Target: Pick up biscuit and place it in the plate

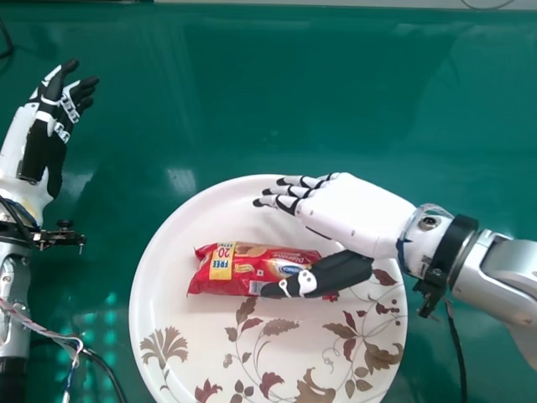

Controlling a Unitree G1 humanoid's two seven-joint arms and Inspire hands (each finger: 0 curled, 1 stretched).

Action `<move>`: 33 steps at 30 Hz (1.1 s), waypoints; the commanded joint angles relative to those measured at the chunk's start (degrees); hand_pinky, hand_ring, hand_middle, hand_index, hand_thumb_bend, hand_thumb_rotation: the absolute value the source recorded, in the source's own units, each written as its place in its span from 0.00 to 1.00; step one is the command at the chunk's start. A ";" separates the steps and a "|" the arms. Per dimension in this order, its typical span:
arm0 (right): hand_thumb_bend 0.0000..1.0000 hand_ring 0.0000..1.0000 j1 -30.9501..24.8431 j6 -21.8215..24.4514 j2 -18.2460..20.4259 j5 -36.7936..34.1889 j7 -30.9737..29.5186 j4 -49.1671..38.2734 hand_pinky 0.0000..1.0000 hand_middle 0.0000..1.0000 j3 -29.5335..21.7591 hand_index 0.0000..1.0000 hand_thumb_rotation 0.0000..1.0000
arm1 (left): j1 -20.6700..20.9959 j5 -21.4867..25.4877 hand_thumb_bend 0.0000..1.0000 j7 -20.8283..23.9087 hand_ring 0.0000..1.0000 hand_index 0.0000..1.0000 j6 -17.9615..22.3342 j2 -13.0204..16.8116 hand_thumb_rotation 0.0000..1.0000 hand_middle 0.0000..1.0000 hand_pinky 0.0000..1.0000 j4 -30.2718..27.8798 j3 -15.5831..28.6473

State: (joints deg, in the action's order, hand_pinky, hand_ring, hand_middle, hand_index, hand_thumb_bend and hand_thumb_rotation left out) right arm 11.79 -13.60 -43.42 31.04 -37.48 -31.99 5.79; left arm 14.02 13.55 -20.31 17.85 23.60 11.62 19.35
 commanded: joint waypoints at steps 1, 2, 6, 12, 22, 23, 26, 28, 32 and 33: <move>0.97 0.88 -0.30 3.37 1.65 -1.82 0.82 -3.45 0.69 0.97 -3.21 0.99 0.79 | -0.93 -0.30 0.73 0.21 0.96 1.00 -0.07 0.23 0.82 0.89 1.00 -0.69 -0.18; 0.93 0.86 -0.41 5.57 2.99 -3.02 1.46 -4.84 0.66 0.96 -4.88 0.97 0.78 | -1.06 -0.38 0.73 0.34 0.97 1.00 -0.15 0.25 0.81 0.89 1.00 -0.83 -0.14; 0.72 0.78 0.14 16.42 11.18 -9.32 6.71 -10.04 0.59 0.87 -12.30 0.87 0.58 | -1.78 -0.48 0.75 0.72 0.97 1.00 -0.02 0.24 0.81 0.89 1.00 -1.20 0.20; 0.70 0.77 0.25 29.90 19.41 -12.71 14.11 -12.34 0.55 0.84 -18.76 0.82 0.53 | -3.91 -0.20 0.72 1.46 0.98 1.00 0.15 -0.14 0.81 0.89 1.00 -2.96 0.54; 0.54 0.77 -3.29 29.27 24.99 -18.75 22.00 -5.56 0.61 0.84 -21.85 0.84 0.56 | -11.22 -0.04 0.70 4.62 0.95 1.00 -0.20 -2.52 0.80 0.88 1.00 -10.05 1.57; 0.54 0.78 -3.52 28.31 25.48 -19.27 22.91 -4.24 0.62 0.84 -21.81 0.84 0.58 | -12.13 -0.23 0.71 5.32 0.94 1.00 -0.36 -2.90 0.80 0.88 1.00 -10.95 1.69; 0.51 0.78 -3.70 25.40 26.37 -21.41 24.56 -0.16 0.63 0.84 -21.77 0.84 0.59 | -14.27 -0.46 0.74 6.71 0.93 0.99 -0.54 -3.85 0.81 0.87 1.00 -13.03 1.92; 0.50 0.78 -3.74 24.66 26.59 -21.15 26.09 2.12 0.62 0.83 -21.32 0.85 0.61 | -15.41 -0.20 0.75 7.34 0.93 0.98 -0.57 -4.51 0.81 0.87 1.00 -14.09 2.00; 0.44 0.78 -3.46 21.51 27.20 -21.80 28.76 7.50 0.61 0.83 -20.58 0.83 0.57 | -17.12 -0.22 0.76 8.10 0.91 0.98 0.03 -5.51 0.82 0.86 1.00 -15.25 2.05; 0.42 0.78 -3.46 20.41 27.25 -22.30 29.05 8.75 0.62 0.84 -20.54 0.83 0.57 | -17.33 -0.32 0.75 8.05 0.91 0.98 0.34 -5.61 0.82 0.85 1.00 -15.27 2.05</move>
State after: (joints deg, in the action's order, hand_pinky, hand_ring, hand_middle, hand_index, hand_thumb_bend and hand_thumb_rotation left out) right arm 9.08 8.85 -16.67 9.63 -9.39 -25.05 -14.89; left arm -1.84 13.56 -12.65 17.46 18.47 -2.60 21.08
